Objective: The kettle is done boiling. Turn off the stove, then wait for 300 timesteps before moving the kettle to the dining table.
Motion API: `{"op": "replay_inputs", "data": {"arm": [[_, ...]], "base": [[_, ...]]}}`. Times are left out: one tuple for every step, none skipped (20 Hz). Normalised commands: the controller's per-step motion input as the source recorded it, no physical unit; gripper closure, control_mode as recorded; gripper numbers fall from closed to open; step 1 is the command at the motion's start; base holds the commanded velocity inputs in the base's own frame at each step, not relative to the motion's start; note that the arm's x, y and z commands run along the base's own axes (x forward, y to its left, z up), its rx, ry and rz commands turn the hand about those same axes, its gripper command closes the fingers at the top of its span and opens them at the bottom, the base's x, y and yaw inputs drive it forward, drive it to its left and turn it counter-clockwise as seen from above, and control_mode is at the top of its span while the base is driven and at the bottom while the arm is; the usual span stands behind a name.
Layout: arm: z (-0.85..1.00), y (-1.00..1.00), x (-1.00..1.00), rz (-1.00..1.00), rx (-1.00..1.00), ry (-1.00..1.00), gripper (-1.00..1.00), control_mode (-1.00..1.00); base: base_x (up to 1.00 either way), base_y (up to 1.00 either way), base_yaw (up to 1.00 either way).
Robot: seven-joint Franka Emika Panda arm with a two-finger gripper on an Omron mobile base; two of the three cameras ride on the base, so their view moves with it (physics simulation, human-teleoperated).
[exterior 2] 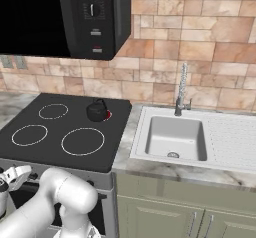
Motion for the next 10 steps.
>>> {"op": "replay_inputs", "data": {"arm": [[-0.13, 0.00, 0.18, 0.02, 0.05, 0.00, 1.00, -1.00], [-0.07, 0.00, 0.11, 0.01, 0.05, 0.00, 1.00, -1.00], [0.00, 0.00, 0.00, 0.00, 0.01, 0.00, 1.00, -1.00], [0.00, 0.00, 0.00, 0.00, 0.00, 0.00, 1.00, -1.00], [0.00, 0.00, 0.00, 0.00, 0.00, 0.00, 1.00, -1.00], [0.00, 0.00, 0.00, 0.00, 0.00, 0.00, 1.00, -1.00], [0.00, 0.00, 0.00, 0.00, 0.00, 0.00, 1.00, -1.00], [0.00, 0.00, 0.00, 0.00, 0.00, 0.00, 1.00, -1.00], [0.00, 0.00, 0.00, 0.00, 0.01, 0.00, 1.00, -1.00], [0.00, 0.00, 0.00, 0.00, 0.02, 0.00, 1.00, -1.00]], "base": [[0.00, 0.00, 0.00], [0.00, 0.00, 0.00], [0.00, 0.00, 0.00], [0.00, 0.00, 0.00], [0.00, 0.00, 0.00], [0.00, 0.00, 0.00], [0.00, 0.00, 0.00], [0.00, 0.00, 0.00], [0.00, 0.00, 0.00], [0.00, 0.00, 0.00]]}}
